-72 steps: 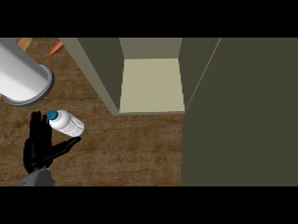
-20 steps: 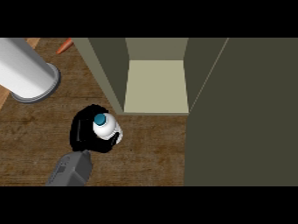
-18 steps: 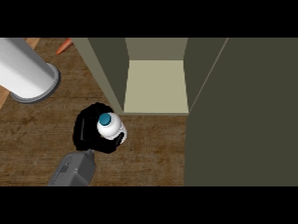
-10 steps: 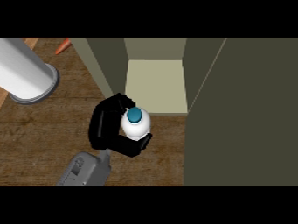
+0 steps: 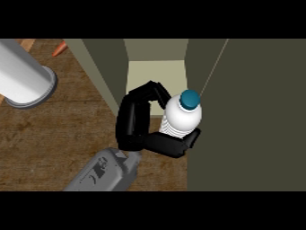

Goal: Pick up the bottled water, place it into the cabinet and close the cabinet

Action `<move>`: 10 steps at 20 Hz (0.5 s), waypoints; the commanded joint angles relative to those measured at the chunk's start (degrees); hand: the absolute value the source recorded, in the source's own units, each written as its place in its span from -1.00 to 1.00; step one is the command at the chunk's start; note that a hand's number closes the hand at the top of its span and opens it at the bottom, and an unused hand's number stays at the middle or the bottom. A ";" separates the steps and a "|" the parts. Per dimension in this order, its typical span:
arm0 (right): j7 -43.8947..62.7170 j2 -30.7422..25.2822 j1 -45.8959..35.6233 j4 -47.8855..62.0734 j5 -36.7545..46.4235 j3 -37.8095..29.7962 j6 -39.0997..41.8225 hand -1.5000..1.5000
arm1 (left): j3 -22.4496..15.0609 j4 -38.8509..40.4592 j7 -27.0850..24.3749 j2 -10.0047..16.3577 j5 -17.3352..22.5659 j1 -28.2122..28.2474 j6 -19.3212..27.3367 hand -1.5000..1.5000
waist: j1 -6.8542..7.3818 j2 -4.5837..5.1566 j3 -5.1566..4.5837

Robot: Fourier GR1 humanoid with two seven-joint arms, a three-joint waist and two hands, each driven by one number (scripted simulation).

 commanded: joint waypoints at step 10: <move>4.94 -1.67 -0.78 -5.45 -10.52 -6.34 0.70 -1.00 | 1.60 13.16 3.15 -0.01 0.27 -15.35 10.01 1.00 | -0.33 0.21 -0.02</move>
